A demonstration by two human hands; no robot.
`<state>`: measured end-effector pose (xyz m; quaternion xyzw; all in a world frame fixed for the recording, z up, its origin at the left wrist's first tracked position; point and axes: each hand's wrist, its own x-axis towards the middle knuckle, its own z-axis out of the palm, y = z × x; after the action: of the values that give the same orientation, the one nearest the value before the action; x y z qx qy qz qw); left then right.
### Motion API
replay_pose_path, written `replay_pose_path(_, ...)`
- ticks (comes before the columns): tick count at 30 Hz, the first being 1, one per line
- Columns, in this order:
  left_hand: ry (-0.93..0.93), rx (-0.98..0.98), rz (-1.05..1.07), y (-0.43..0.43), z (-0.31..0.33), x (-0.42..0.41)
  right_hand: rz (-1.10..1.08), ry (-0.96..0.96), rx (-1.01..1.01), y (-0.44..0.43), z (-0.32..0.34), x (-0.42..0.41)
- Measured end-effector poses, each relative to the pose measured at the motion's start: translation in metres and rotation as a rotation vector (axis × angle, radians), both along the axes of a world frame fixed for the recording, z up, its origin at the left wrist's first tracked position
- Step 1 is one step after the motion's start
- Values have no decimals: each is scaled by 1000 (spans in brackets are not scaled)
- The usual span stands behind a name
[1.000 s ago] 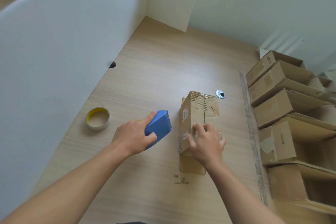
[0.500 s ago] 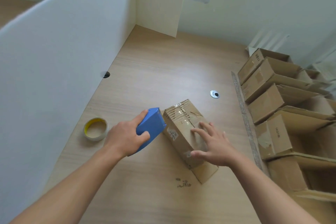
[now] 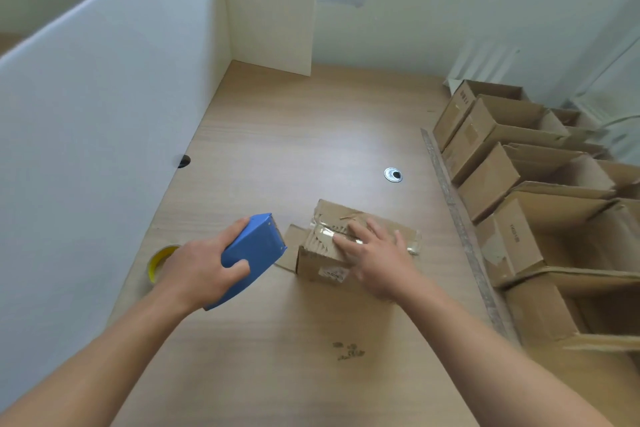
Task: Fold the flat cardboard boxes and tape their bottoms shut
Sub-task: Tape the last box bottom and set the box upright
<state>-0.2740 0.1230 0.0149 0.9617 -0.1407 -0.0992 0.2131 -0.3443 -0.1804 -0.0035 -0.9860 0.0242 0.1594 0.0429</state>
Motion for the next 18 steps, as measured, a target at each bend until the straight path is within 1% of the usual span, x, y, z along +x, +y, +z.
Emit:
replay_pose_path(2, 14, -27, 8, 3, -1, -1, 11, 34, -12, -10, 5, -8)
replay_pose_path(4, 20, -56, 27, 4, -2, -3, -21, -25, 19, -9, 8, -15)
replay_pose_path(6, 12, -58, 34, 4, -2, -3, -107, -88, 24, 7, 12, -15)
replay_pose_path(9, 0, -42, 26, 2, -3, -3, -272, -89, 0, 40, 9, -6)
replay_pose_path(12, 17, -58, 24, 1, 0, -3, -364, -85, -13, 61, -3, 1)
replay_pose_path(15, 21, -80, 37, 5, 1, -4, -329, -118, 3, 62, -12, -1)
replay_pose_path(18, 27, -127, 29, 9, 2, -8, -189, -133, 108, 44, -12, -7)
